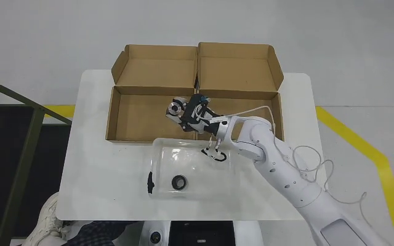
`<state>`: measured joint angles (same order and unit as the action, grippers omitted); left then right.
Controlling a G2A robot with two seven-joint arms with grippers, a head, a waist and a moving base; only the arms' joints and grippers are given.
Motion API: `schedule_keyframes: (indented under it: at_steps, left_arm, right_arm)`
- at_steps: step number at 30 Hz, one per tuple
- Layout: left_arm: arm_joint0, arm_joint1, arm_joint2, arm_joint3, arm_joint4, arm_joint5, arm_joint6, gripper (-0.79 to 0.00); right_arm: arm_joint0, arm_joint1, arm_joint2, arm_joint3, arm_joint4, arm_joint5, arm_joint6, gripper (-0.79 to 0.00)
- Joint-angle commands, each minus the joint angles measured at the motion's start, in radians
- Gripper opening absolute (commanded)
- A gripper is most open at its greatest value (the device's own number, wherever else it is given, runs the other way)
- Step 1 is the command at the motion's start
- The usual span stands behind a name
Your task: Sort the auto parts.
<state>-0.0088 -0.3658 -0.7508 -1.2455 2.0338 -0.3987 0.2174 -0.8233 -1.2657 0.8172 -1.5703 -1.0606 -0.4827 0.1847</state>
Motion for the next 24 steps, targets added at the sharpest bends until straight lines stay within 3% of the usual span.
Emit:
schedule_keyframes:
  at_steps: [1,12,24]
  left_arm:
    - [0.0,0.0,0.0,0.0,0.0,0.0,0.0,0.0]
    - [0.0,0.0,0.0,0.0,0.0,0.0,0.0,0.0]
    - [0.0,0.0,0.0,0.0,0.0,0.0,0.0,0.0]
  right_arm:
    - [0.0,0.0,0.0,0.0,0.0,0.0,0.0,-0.785]
    - [0.011,-0.018,-0.038,0.009,-0.069,0.073,0.136,-0.785]
    - [0.088,-0.068,-0.118,0.111,-0.023,0.115,0.295,-0.785]
